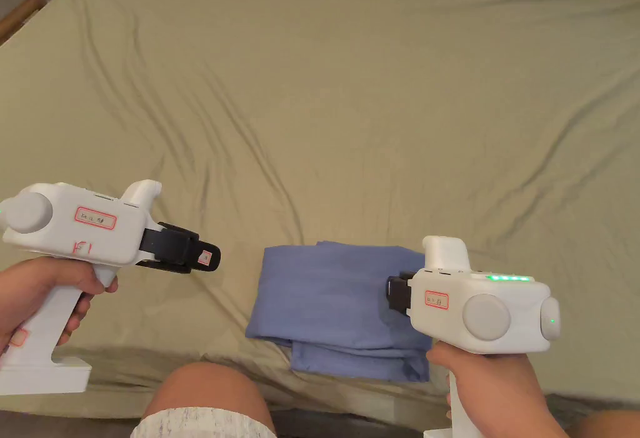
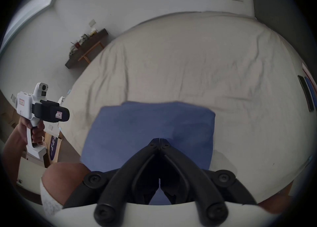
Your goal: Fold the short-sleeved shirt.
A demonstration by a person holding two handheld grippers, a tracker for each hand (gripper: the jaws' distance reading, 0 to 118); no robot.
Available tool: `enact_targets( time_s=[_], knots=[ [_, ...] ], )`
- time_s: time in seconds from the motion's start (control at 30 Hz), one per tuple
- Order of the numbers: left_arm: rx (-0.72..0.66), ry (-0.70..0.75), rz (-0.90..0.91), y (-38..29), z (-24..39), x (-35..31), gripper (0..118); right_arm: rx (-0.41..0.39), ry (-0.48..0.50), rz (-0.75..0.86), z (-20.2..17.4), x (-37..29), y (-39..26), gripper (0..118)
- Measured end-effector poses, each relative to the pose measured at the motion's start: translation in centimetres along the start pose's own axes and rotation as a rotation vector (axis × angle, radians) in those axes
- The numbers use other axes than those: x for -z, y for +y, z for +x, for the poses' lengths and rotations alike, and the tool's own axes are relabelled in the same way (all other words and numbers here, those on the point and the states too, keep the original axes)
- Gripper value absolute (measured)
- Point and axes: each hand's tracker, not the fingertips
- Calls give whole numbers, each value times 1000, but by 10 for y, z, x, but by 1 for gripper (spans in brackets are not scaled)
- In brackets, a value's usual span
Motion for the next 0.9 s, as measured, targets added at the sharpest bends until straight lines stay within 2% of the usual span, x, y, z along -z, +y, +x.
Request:
enact_targets(
  time_s=[0.1,0.37,0.4,0.43,0.57,0.6,0.73,0.9],
  knots=[
    [25,-8,-44,3,-7,23,0,43,7,-11,4,5,-1,0],
    [-51,-111,-133,10,-27,62,2,31,-8,-20,2,8,2,0],
    [-68,-138,-133,8,-28,63,5,33,-5,-21,3,8,2,0],
    [-92,-168,-136,8,-31,65,14,32,-2,-22,4,8,2,0],
    [-157,-304,-127,8,-38,67,58,25,2,-28,4,9,3,0],
    [-174,-336,-131,8,-39,70,66,24,3,-29,4,9,3,0],
    [-182,-300,-150,9,-45,81,67,25,11,-28,6,10,2,0],
    [-231,-338,-178,2,-56,92,67,30,18,-29,6,10,3,0]
  ],
)
